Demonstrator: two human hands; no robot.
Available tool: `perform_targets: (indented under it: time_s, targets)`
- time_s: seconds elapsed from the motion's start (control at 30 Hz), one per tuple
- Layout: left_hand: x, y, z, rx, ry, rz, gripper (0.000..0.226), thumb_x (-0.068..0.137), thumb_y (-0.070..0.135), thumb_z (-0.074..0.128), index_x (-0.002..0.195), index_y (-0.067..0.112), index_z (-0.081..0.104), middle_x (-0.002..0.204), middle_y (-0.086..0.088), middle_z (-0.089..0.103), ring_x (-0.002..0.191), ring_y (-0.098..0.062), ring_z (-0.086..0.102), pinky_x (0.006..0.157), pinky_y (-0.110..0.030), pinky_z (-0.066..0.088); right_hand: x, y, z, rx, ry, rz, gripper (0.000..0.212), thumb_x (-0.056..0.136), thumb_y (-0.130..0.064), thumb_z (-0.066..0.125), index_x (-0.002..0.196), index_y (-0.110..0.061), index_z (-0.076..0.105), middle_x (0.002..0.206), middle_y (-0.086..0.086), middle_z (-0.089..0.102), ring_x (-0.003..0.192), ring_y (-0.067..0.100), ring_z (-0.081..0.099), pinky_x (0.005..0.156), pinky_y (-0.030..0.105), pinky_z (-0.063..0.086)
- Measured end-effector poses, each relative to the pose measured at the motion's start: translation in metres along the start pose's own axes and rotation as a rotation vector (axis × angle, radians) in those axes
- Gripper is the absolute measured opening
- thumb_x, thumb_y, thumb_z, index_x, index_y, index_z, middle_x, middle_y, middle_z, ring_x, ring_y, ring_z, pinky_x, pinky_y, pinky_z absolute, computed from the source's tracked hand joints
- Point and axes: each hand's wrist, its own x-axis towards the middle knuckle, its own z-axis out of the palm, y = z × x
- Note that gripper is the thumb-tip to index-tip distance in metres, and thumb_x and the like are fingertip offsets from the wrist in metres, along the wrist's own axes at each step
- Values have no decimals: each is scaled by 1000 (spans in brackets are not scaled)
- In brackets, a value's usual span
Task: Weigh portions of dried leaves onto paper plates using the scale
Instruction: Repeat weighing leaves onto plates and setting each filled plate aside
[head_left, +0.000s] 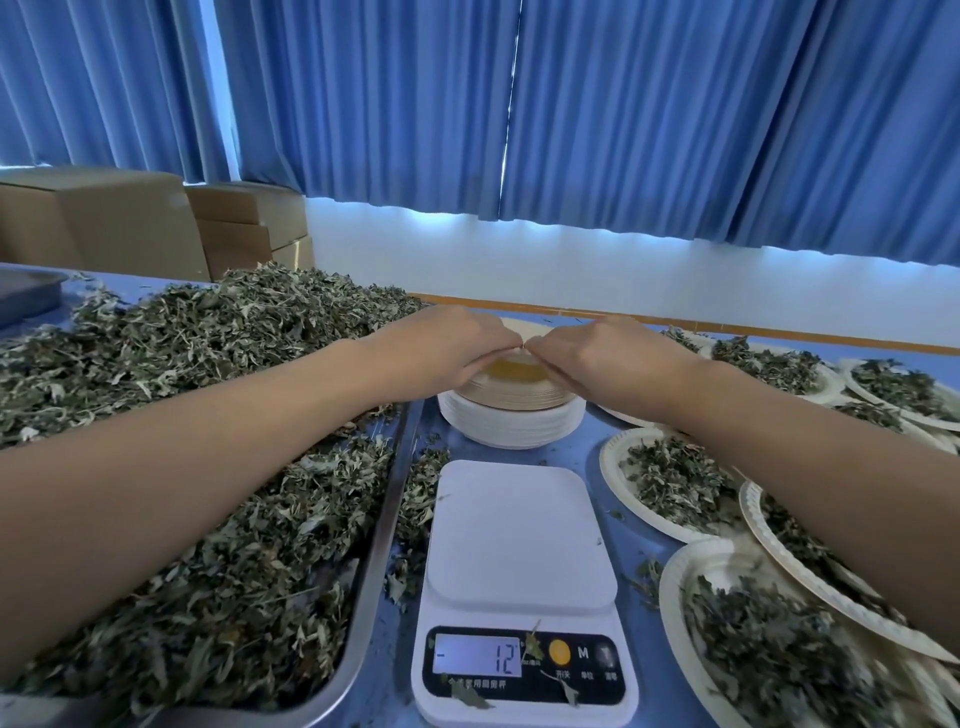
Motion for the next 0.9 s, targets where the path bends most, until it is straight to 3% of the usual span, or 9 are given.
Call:
perform_targets:
  time_s: [0.1,0.2,0.4,0.53,0.6,0.7,0.73,0.8,0.9]
  targets:
    - [2,2,-2,-5,-9,-10,18,101,10,53,115,12,65,99,-3,65,94,-24,61,84,-41,47,0,-2,-2,64,90,48,21,101,-10,49,84,-7,60,67,8,52,56,35,51,52,39,40]
    - [1,1,-3,-55,31,-31,18,100,6,53,111,12,66,96,-2,64,92,-22,60,83,-41,47,2,-3,-3,127,72,121,17,99,-12,46,100,-10,62,85,6,60,70,32,55,59,39,43]
    - [-15,3,-6,-157,171,-58,34,107,32,42,113,13,69,103,-2,70,96,-20,63,88,-37,47,-4,-13,-19,210,42,192,25,105,-20,43,116,-13,64,105,4,66,92,31,61,78,45,50]
    - [-47,-6,-13,-279,381,-299,37,106,40,41,105,18,71,93,4,72,84,-17,65,79,-38,52,-38,-49,-33,237,126,142,26,105,-18,48,122,-11,67,101,7,67,94,34,63,75,49,52]
    - [-67,-13,-13,-257,223,-449,32,104,33,45,99,14,71,85,3,72,73,-18,64,76,-37,54,-61,-75,-38,271,134,101,25,100,-10,58,123,-8,69,100,10,70,91,36,67,71,51,56]
    - [-92,-15,-8,-225,-213,-579,33,105,31,45,98,8,69,86,-1,70,68,-17,61,74,-34,53,-96,-106,-40,302,154,59,35,84,0,77,117,-7,74,100,8,74,86,30,72,66,43,60]
    - [-99,-13,-6,-223,-338,-593,31,105,31,46,103,11,69,93,-1,71,75,-17,64,78,-34,52,-105,-114,-39,310,155,43,38,79,0,82,115,-8,76,101,6,75,84,27,73,66,39,61]
    - [-108,-8,-4,-202,-555,-588,34,105,35,47,129,17,64,124,-2,67,107,-19,64,98,-36,49,-117,-124,-38,327,145,19,32,81,-13,83,113,-13,78,103,1,76,86,21,75,68,32,62]
    - [-115,-4,-3,-216,-685,-567,51,103,43,50,150,23,45,155,0,44,138,-22,45,117,-37,34,-124,-134,-42,336,147,79,33,92,-37,64,116,-19,77,114,-4,74,99,16,73,78,33,62]
